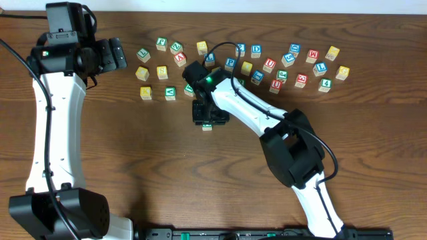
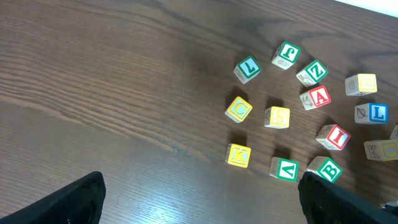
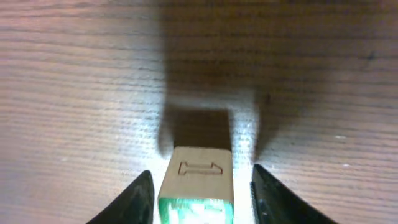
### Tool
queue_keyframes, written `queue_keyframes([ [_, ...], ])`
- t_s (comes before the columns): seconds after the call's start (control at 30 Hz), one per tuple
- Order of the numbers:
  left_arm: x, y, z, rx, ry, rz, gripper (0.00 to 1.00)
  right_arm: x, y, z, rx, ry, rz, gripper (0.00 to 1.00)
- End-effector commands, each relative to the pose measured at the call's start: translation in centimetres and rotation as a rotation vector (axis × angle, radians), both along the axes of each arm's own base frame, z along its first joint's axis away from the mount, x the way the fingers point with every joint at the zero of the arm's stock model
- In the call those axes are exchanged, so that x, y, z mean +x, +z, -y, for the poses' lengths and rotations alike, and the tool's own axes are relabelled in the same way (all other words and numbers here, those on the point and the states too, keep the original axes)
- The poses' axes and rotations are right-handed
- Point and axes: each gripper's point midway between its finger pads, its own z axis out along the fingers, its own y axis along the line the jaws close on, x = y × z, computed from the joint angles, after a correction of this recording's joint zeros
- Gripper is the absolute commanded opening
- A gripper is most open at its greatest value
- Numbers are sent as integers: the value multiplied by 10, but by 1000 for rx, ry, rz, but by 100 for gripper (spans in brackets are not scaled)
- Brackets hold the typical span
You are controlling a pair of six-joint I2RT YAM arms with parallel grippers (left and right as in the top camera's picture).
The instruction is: Spell out NEURIPS
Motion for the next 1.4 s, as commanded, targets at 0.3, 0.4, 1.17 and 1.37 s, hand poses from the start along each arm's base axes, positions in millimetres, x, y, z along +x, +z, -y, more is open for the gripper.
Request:
queue_keyframes([
  [0.3,0,-4,-2,7,14,-12,98,36,92,36,95,-13,167,55],
  [0.4,0,-4,-2,7,14,-12,98,46,115,50,117,-18,218,56],
  [1.17,0,-4,-2,7,14,-12,98,114,235,103,148,131,546,74],
  [1.37,0,-4,-2,7,14,-12,98,117,202,86,126,168,494,68],
])
